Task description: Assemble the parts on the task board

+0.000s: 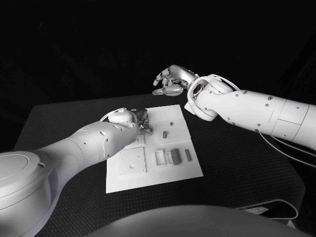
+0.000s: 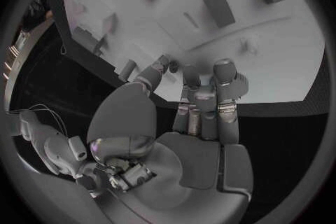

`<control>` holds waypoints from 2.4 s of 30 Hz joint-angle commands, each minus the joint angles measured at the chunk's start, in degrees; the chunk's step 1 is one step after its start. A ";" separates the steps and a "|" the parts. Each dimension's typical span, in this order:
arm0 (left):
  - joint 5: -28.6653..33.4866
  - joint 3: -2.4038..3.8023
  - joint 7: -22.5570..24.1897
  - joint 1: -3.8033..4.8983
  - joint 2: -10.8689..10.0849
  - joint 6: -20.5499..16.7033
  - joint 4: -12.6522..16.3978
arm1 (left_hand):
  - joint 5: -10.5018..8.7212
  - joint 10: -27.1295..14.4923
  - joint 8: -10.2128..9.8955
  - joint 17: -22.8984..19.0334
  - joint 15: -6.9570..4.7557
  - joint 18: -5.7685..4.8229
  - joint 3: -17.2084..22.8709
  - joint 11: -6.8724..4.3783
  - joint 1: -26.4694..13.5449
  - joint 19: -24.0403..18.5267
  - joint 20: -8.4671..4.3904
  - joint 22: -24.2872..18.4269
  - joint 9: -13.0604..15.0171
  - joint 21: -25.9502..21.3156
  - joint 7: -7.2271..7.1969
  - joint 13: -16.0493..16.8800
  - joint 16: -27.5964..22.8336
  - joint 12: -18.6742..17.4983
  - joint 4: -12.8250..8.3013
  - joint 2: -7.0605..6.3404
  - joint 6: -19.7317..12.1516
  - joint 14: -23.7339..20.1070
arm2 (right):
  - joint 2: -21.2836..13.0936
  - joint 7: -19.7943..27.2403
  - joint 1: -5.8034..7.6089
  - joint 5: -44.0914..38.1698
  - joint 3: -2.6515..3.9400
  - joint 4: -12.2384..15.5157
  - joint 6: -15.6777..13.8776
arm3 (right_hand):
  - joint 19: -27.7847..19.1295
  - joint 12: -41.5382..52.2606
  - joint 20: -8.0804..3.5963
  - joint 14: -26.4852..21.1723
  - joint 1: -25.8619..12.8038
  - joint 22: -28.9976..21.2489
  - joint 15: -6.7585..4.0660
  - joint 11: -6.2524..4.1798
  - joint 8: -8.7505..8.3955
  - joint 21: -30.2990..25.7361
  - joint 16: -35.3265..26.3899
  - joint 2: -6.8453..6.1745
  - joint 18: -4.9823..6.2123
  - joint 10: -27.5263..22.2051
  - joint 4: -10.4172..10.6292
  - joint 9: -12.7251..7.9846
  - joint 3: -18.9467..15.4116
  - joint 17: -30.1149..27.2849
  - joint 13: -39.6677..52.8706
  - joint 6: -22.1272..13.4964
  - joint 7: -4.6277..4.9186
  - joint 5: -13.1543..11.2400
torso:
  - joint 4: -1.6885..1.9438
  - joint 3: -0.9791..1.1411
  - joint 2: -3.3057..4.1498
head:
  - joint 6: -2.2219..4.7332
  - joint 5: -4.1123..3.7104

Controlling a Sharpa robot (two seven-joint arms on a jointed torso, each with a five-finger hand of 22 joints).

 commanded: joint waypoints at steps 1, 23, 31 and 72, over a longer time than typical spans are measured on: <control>0.60 -0.09 1.25 -0.21 0.22 0.01 0.03 | -0.13 0.24 0.23 0.08 -0.14 5.21 -0.04 -0.05 0.42 0.44 0.05 1.30 0.00 0.45 0.15 -0.20 0.37 0.20 -0.54 0.39 0.68 0.55 | 0.05 0.13 0.03 -0.44 0.02 0.08 0.16 | 0.17 0.23 -0.17 0.13 -0.13 0.64 0.13 0.00 0.18 -0.17 0.08 0.33 0.71 -0.30 -0.14 -0.08 -0.16 -0.08 -0.07 -0.58 1.09 0.07 | 0.05 0.03 -0.08 | 0.01 -0.03; 2.69 -0.12 2.54 -0.63 0.60 -1.57 -0.03 | -0.18 0.69 -0.22 0.33 -0.07 4.99 -1.29 0.04 -0.65 0.53 -0.10 1.18 -0.10 0.82 0.27 -1.46 0.31 0.40 -0.95 -0.19 0.13 0.86 | 0.13 0.12 0.05 -0.47 0.02 0.09 0.16 | 0.18 0.25 -0.17 0.14 -0.13 0.64 0.13 0.00 0.20 -0.17 0.09 0.33 0.71 -0.29 -0.12 -0.10 -0.15 -0.08 -0.08 -0.58 1.09 0.07 | 0.06 0.04 -0.06 | 0.01 -0.74; 2.42 -0.15 2.18 -0.64 0.68 -0.44 -0.03 | -0.16 0.77 -0.04 0.48 -0.16 5.06 -0.40 -0.06 0.71 0.61 -0.17 1.17 0.02 0.89 0.16 -1.81 0.35 0.55 -1.41 0.70 0.51 0.92 | 0.21 0.14 0.05 -0.47 0.02 0.06 0.14 | 0.18 0.26 -0.17 0.14 -0.14 0.65 0.13 0.00 0.21 -0.17 0.10 0.32 0.71 -0.29 -0.11 -0.10 -0.15 -0.08 -0.09 -0.58 1.09 0.07 | 0.06 0.04 -0.05 | 0.01 -0.81; 19.62 0.57 8.13 0.30 -2.85 -3.88 3.32 | 0.23 1.97 1.61 1.30 -0.80 4.34 10.29 -0.75 8.70 1.14 -0.62 1.26 1.32 2.38 -0.58 -4.10 0.41 1.99 -2.93 5.75 3.74 1.82 | -0.48 0.09 0.06 -0.11 0.02 -1.23 0.23 | 0.19 0.31 -0.15 0.16 -0.43 0.65 0.13 0.00 0.27 -0.17 0.12 0.36 0.71 -0.26 0.16 -0.14 -0.20 -0.09 -0.13 -0.55 1.09 0.06 | 0.67 -0.41 -0.28 | 0.01 -0.16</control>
